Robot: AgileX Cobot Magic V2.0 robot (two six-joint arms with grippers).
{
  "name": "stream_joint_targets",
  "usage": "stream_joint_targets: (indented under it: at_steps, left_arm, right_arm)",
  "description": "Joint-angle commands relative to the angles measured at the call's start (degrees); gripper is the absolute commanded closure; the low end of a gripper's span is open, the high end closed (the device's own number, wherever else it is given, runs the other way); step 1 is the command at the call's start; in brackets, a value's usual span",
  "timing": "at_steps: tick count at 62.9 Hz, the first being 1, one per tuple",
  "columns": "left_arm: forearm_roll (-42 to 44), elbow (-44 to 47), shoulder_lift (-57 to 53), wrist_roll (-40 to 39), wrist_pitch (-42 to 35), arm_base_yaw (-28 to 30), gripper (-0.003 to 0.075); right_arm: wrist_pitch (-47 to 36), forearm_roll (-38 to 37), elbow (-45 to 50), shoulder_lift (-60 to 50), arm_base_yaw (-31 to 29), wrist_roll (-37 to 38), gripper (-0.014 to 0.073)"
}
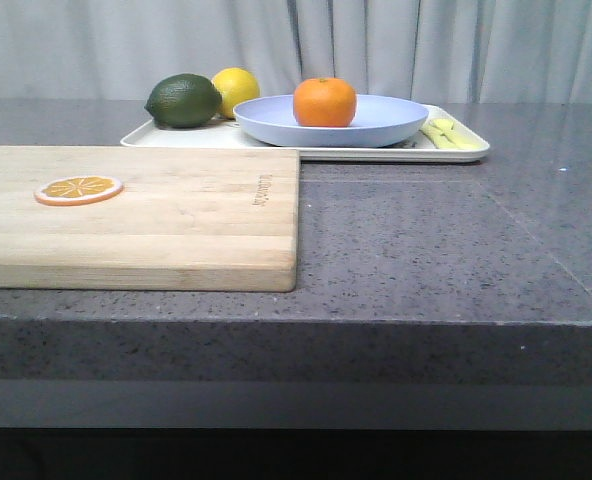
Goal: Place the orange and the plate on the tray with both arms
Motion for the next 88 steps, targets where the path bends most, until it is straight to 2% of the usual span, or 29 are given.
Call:
stream_joint_targets:
  at_steps: [1, 7, 11, 13, 16, 51, 58, 66, 74, 78, 88]
  left_arm:
    - [-0.39, -1.49, -0.25, -0.01, -3.79, 0.04, 0.0376]
    - [-0.39, -1.49, -0.25, -0.01, -3.79, 0.04, 0.0554]
    - [-0.39, -1.49, -0.25, -0.01, -3.79, 0.04, 0.0637]
    - [-0.39, -1.49, -0.25, -0.01, -3.79, 0.04, 0.0683]
    - [-0.39, -1.49, -0.25, -0.01, -3.79, 0.04, 0.0741]
    - [-0.53, -1.35, -0.66, -0.01, -3.99, -0.08, 0.0740]
    - [-0.45, 1.26, -2.70, -0.01, -5.56, 0.71, 0.0740]
    - [1.32, 7.74, -8.48, -0.01, -11.58, 5.04, 0.0740]
    - [1.32, 17.08, -16.82, -0.01, -22.57, 11.13, 0.0740]
    - [1.32, 23.97, -21.98, -0.01, -31.03, 14.83, 0.0740]
    - [1.32, 37.18, -34.32, -0.01, -41.93, 21.37, 0.0740]
  right_arm:
    - [-5.37, -0.72, -0.91, 0.61, -0.05, -0.02, 0.0463]
    - [-5.37, -0.72, -0.91, 0.61, -0.05, -0.02, 0.0587]
    - [-5.37, -0.72, -0.91, 0.61, -0.05, -0.02, 0.0645]
    - [-5.37, -0.72, -0.91, 0.61, -0.05, -0.02, 0.0668]
    - [-5.37, -0.72, -0.84, 0.61, -0.05, -0.02, 0.0659]
    - [-5.29, -0.76, 0.32, 0.61, -0.05, -0.02, 0.0662]
    - [-5.29, -0.76, 0.32, 0.66, -0.05, -0.02, 0.0662]
    - [-5.29, -0.76, 0.32, 0.66, -0.05, -0.02, 0.0662]
    - [-5.29, -0.76, 0.32, 0.66, -0.05, -0.02, 0.0662]
    - [-5.29, -0.76, 0.32, 0.66, -0.05, -0.02, 0.0662]
    - [-5.29, -0.76, 0.32, 0.66, -0.05, -0.02, 0.0662]
